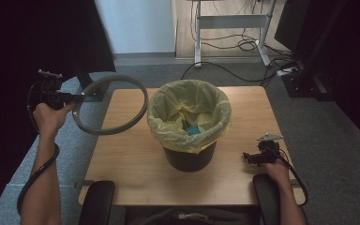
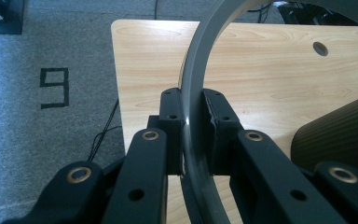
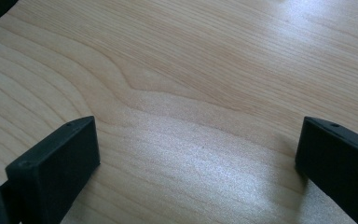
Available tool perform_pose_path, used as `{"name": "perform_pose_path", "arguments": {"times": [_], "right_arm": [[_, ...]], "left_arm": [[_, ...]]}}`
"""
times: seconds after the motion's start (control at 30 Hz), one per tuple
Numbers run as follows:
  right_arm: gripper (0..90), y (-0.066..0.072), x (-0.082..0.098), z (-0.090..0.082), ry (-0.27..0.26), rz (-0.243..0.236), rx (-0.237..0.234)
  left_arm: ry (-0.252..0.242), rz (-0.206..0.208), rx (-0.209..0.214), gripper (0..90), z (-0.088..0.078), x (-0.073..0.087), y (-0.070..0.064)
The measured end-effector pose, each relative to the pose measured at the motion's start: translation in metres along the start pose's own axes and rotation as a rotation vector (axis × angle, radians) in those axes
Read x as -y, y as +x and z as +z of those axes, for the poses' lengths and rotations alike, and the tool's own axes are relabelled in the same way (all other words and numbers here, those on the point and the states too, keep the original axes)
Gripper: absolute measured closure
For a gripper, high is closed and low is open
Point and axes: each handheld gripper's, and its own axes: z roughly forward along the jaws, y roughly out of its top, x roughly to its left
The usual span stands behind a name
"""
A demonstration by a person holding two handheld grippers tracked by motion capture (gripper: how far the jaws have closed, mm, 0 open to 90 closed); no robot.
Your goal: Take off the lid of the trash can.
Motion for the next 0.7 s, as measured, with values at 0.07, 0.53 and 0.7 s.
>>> {"name": "perform_pose_path", "arguments": {"times": [0.07,0.53,0.7], "right_arm": [[0.0,0.000,0.000,0.000,0.000,-0.001,0.001],[0.0,0.000,0.000,0.000,0.000,-0.001,0.000],[0.0,0.000,0.000,0.000,0.001,-0.002,0.001]], "left_arm": [[0.002,-0.003,0.002,79.3,0.004,0.003,0.001],[0.009,-0.004,0.014,79.3,0.042,0.027,0.006],[0.010,-0.007,0.021,79.3,0.052,0.034,0.008]]}}
